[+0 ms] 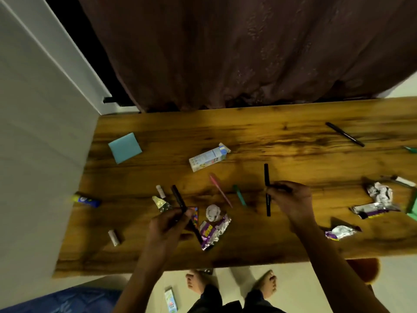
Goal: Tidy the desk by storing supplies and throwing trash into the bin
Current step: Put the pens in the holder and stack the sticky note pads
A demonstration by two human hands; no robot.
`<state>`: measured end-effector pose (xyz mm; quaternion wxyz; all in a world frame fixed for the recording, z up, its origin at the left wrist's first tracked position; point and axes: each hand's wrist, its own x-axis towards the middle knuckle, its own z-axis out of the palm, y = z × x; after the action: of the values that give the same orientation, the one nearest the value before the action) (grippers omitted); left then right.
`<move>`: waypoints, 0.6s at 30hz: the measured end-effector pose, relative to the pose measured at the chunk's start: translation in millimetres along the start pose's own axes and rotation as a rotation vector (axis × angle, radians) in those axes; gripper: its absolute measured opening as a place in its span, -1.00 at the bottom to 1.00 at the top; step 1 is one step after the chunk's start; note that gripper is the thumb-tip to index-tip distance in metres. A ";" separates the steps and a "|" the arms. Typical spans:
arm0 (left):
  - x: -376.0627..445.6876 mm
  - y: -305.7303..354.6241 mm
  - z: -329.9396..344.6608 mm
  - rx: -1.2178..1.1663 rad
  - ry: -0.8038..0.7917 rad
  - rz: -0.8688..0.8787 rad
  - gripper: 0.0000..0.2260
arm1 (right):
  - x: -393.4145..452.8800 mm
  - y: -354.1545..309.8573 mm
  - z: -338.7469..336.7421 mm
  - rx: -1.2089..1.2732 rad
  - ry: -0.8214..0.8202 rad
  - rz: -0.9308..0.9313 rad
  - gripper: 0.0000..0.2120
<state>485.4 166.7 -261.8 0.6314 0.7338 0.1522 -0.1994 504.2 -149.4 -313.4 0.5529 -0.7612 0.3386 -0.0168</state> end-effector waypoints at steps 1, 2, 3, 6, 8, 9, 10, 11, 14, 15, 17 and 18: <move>-3.3 1.7 16.5 0.027 -0.012 0.011 -0.88 | -5.5 0.7 -13.8 0.049 -0.021 0.005 -0.88; -4.6 2.6 32.1 0.043 -0.022 0.017 -0.89 | -10.0 1.7 -25.6 0.086 -0.041 0.008 -0.88; -7.3 5.6 51.8 0.075 -0.032 0.020 -0.89 | -14.2 3.7 -41.4 0.118 -0.048 0.015 -0.89; -17.7 15.8 113.3 0.157 -0.096 0.061 -0.93 | -27.0 7.8 -93.3 0.182 -0.046 -0.008 -0.90; -23.1 21.5 152.4 0.215 -0.150 0.101 -0.93 | -34.3 10.2 -127.3 0.226 -0.046 -0.025 -0.91; -28.0 26.0 173.5 0.240 -0.184 0.112 -0.91 | -37.5 12.0 -146.0 0.266 -0.040 -0.026 -0.90; -32.2 29.7 195.8 0.257 -0.210 0.122 -0.86 | -40.3 15.0 -165.7 0.304 -0.036 -0.023 -0.90; -35.5 32.9 218.0 0.296 -0.228 0.132 -0.80 | -42.0 20.0 -184.6 0.342 -0.033 -0.020 -0.89; -50.8 45.2 280.6 0.445 -0.312 0.186 -0.88 | -45.1 34.7 -230.9 0.383 -0.036 0.006 -0.87; -55.9 48.5 301.5 0.439 -0.344 0.200 -0.93 | -45.7 41.4 -245.0 0.391 -0.037 0.013 -0.86; -59.3 48.5 335.7 0.405 -0.393 0.237 -0.92 | -47.8 50.2 -268.1 0.412 -0.033 0.016 -0.85; -61.0 46.6 351.1 0.406 -0.423 0.257 -0.90 | -50.1 53.9 -279.4 0.429 -0.019 0.013 -0.84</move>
<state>418.9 -185.6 -235.1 0.5098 0.8002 -0.1192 -0.2924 327.1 -363.2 -233.5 0.7056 -0.6239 0.3268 -0.0778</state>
